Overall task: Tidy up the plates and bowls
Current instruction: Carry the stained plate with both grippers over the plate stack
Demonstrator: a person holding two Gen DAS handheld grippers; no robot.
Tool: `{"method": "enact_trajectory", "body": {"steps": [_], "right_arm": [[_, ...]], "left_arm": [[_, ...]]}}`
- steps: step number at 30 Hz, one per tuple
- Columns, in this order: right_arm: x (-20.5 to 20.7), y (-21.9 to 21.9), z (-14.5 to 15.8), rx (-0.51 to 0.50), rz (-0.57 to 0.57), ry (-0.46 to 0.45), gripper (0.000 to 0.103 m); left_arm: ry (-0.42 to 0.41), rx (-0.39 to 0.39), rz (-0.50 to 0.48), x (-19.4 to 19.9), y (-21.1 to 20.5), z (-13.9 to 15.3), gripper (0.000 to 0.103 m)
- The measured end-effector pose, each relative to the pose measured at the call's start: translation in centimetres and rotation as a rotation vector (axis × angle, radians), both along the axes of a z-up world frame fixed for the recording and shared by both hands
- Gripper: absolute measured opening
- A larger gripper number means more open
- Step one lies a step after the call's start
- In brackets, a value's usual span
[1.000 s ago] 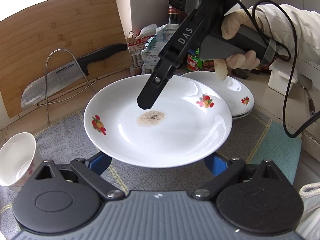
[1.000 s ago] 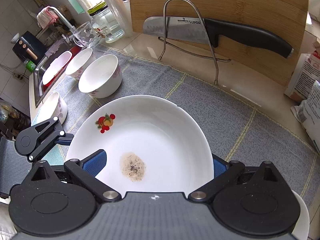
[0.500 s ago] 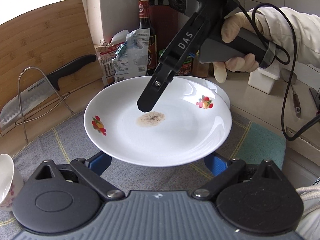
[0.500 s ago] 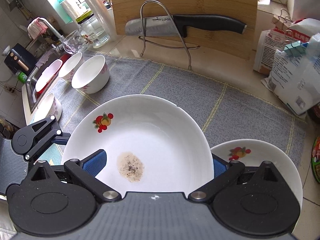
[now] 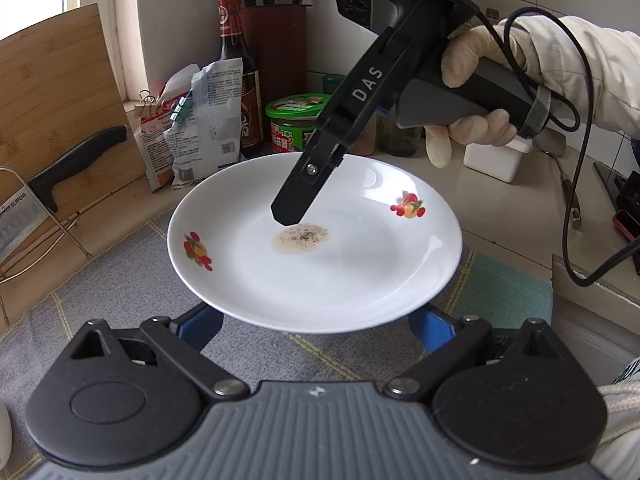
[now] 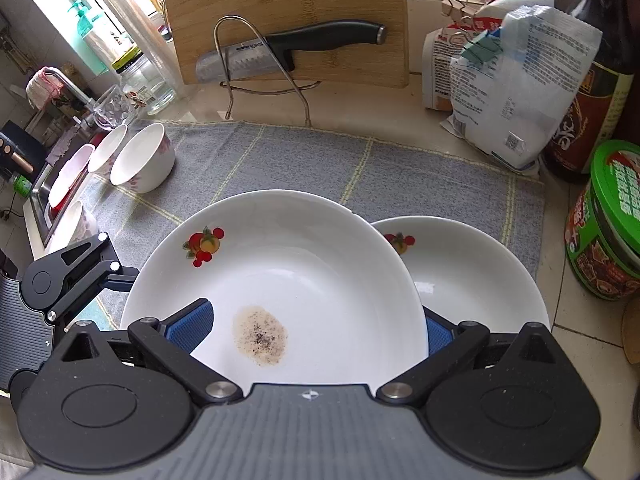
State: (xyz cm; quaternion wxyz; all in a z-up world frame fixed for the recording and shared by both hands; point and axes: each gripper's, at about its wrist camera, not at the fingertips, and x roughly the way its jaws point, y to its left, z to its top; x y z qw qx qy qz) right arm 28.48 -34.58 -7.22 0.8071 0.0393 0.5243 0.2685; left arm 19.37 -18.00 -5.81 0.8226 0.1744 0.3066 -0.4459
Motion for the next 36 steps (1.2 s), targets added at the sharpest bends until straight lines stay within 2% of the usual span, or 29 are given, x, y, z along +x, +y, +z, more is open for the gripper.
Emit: {"method": "enact_trajectory", "body": {"steps": [13, 36], "right_arm": [[-0.6, -2.5, -1.5, 0.003, -0.052, 0.023, 0.103], [0.0, -3.8, -2.9, 0.006, -0.073, 0.028, 0.103]], "left_arm": [[0.025, 0.009, -0.035, 1.0, -1.4, -0.5, 0.099], [0.055, 0.017, -0.044, 1.9, -2.1, -0.5, 0.099]]}}
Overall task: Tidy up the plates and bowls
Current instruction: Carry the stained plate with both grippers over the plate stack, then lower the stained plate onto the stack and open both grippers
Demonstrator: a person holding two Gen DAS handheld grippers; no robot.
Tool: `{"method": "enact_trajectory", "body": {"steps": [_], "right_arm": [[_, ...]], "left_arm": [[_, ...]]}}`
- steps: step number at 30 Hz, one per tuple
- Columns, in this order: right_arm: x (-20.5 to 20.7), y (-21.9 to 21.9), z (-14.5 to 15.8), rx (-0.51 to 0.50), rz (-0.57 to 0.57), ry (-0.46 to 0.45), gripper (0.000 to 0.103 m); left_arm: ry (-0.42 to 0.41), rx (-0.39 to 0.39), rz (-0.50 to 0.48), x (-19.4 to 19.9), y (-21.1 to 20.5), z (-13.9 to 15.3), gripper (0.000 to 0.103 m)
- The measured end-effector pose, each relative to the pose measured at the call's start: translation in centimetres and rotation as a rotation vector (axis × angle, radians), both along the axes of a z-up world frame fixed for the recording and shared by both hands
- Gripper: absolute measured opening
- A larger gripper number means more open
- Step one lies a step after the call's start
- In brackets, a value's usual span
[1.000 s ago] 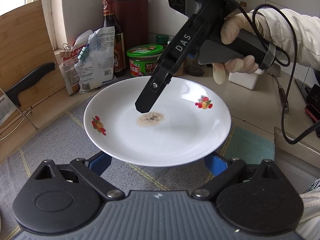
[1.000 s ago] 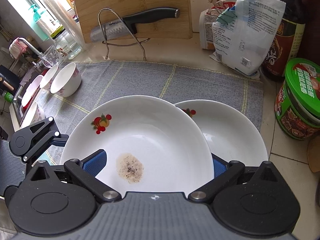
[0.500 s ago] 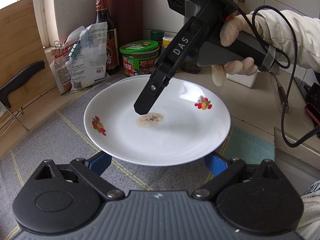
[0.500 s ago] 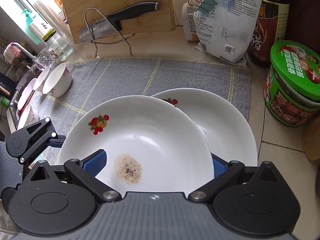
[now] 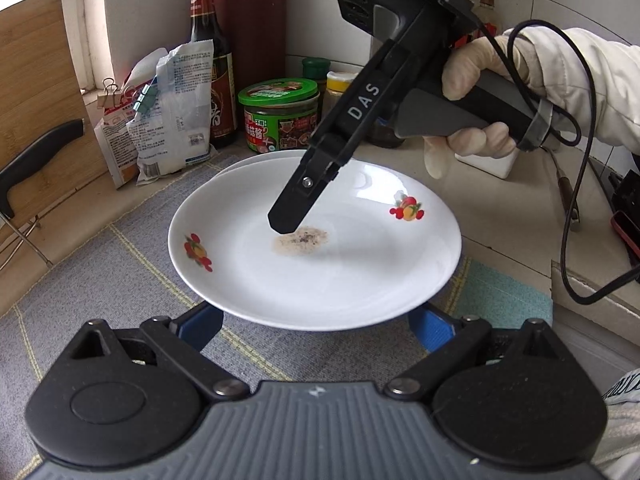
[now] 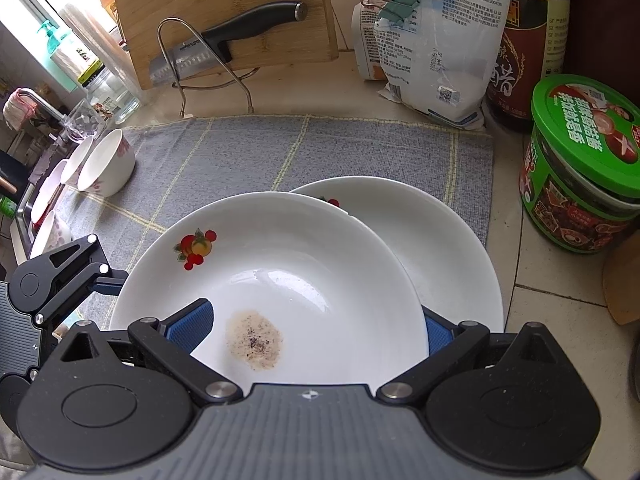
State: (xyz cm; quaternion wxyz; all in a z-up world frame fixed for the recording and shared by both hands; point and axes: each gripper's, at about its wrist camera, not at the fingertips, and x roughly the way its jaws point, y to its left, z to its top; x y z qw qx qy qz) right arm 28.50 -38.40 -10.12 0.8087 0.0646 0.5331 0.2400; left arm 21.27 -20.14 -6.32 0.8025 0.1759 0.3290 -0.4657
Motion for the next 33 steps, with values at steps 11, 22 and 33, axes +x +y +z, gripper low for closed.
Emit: {"method": "enact_trajectory", "body": {"steps": [11, 22, 33], "right_arm": [[0.0, -0.5, -0.4, -0.007, -0.019, 0.003, 0.103], [-0.2, -0.8, -0.4, -0.021, -0.033, 0.009, 0.103], [-0.8, -1.4, -0.5, -0.046, -0.044, 0.015, 0.103]], "left_arm": [[0.004, 0.011, -0.01, 0.6, -0.5, -0.1, 0.099], [-0.017, 0.021, -0.023, 0.9, -0.9, -0.3, 0.099], [-0.019, 0.021, -0.018, 1.5, -1.1, -0.6, 0.098]]}}
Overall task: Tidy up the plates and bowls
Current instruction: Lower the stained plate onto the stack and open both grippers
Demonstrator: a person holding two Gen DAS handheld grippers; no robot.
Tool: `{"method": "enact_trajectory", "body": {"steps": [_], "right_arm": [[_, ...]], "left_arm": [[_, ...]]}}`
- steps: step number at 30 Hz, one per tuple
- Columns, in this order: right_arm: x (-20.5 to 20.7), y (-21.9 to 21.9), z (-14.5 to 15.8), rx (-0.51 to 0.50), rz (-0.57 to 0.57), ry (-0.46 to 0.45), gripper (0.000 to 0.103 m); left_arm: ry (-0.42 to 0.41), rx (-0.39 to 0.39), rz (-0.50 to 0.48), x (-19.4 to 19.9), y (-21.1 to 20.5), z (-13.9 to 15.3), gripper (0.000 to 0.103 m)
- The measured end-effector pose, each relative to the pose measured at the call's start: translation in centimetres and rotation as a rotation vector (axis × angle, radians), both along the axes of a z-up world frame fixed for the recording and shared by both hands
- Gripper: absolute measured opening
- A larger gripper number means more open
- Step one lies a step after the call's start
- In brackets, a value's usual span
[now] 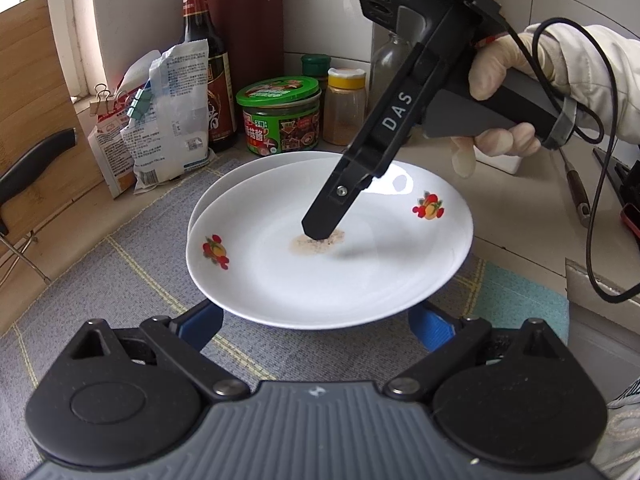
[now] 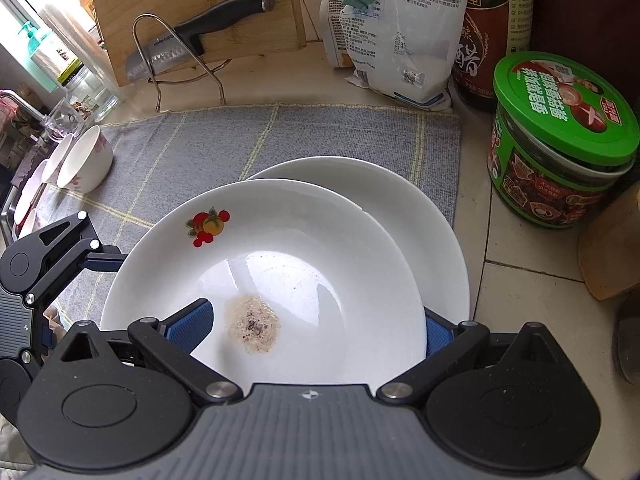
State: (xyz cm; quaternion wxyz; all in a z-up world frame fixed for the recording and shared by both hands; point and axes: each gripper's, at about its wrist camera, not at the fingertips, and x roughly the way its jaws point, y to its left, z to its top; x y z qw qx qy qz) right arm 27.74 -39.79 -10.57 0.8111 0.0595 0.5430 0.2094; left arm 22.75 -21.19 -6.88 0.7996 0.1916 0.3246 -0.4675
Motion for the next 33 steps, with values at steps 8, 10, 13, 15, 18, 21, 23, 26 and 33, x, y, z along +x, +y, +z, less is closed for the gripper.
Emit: {"method": "enact_trajectory", "body": {"steps": [8, 10, 13, 15, 18, 21, 23, 26, 33], "right_arm": [[-0.5, -0.5, 0.5, -0.001, -0.014, -0.01, 0.103], [-0.7, -0.6, 0.6, -0.002, -0.017, -0.01, 0.103], [-0.9, -0.6, 0.8, -0.005, -0.021, -0.011, 0.103], [-1.0, -0.5, 0.9, -0.01, -0.023, -0.011, 0.103], [-1.2, -0.5, 1.0, -0.014, -0.028, -0.013, 0.103], [-1.4, -0.5, 1.1, -0.015, -0.035, -0.014, 0.103], [-1.6, -0.6, 1.2, -0.015, -0.038, -0.016, 0.103], [-1.8, -0.7, 1.3, -0.013, -0.044, -0.02, 0.103], [-2.2, -0.9, 1.6, -0.015, -0.056, -0.03, 0.103]], "left_arm": [[-0.015, 0.014, -0.012, 0.0, -0.4, -0.2, 0.098], [-0.015, 0.011, -0.011, 0.1, -0.3, -0.2, 0.098], [-0.014, 0.009, -0.01, 0.1, -0.2, -0.2, 0.098], [-0.015, 0.007, -0.01, 0.1, -0.2, -0.2, 0.098], [-0.014, 0.003, -0.007, 0.1, -0.2, -0.2, 0.098], [-0.015, 0.004, -0.003, 0.2, -0.2, -0.3, 0.098], [-0.017, 0.004, -0.001, 0.3, -0.2, -0.3, 0.098], [-0.024, 0.007, 0.0, 0.3, -0.2, -0.4, 0.098], [-0.039, 0.009, 0.007, 0.6, -0.4, -0.4, 0.098]]}}
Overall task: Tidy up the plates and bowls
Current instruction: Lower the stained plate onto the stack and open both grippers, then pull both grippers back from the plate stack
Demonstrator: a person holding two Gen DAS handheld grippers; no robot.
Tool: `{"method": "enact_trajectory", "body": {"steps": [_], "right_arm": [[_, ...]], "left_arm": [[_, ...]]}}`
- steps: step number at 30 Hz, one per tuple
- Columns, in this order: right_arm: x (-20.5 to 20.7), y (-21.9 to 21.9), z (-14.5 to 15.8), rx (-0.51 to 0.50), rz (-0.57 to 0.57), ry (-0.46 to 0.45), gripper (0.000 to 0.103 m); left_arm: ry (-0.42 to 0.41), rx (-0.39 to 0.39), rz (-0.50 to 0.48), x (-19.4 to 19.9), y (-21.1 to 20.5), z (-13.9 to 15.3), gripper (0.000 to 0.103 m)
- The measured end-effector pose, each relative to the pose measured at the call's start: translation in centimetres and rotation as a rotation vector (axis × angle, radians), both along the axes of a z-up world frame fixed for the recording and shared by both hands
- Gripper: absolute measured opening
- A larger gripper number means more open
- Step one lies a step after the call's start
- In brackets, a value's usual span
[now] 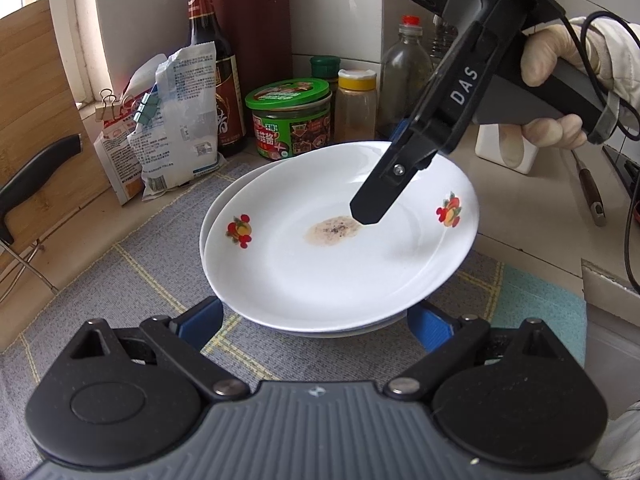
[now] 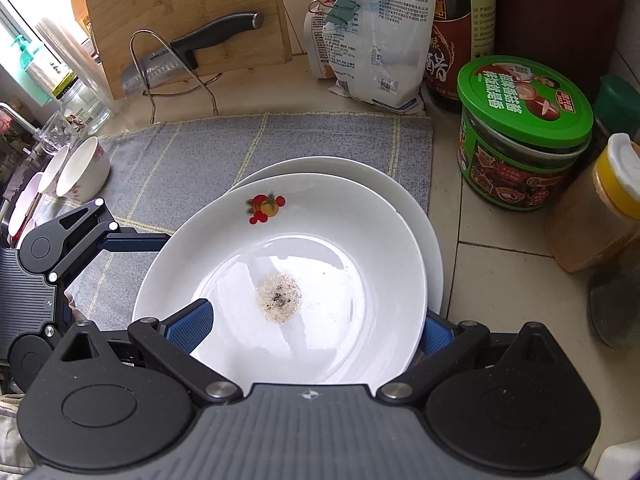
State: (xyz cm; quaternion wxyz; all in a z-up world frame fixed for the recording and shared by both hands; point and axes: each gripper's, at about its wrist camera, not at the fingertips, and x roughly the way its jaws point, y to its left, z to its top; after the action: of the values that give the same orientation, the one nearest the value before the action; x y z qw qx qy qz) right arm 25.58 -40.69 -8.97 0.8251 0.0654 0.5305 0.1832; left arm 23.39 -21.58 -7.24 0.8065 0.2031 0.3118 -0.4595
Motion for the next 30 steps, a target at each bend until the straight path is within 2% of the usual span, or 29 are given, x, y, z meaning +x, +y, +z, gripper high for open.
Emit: {"method": "enact_trajectory", "body": {"steps": [15, 23, 30], "right_arm": [[-0.9, -0.3, 0.6, -0.02, -0.013, -0.015, 0.103], [-1.7, 0.3, 0.4, -0.077, 0.001, -0.018, 0.103], [-2.4, 0.5, 0.8, -0.11, 0.001, -0.054, 0.103]], "left_arm": [[0.003, -0.007, -0.008, -0.2, -0.4, 0.0, 0.099], [-0.013, -0.009, -0.007, -0.6, -0.3, 0.2, 0.101], [-0.034, -0.052, 0.038, -0.7, 0.5, 1.0, 0.101]]}}
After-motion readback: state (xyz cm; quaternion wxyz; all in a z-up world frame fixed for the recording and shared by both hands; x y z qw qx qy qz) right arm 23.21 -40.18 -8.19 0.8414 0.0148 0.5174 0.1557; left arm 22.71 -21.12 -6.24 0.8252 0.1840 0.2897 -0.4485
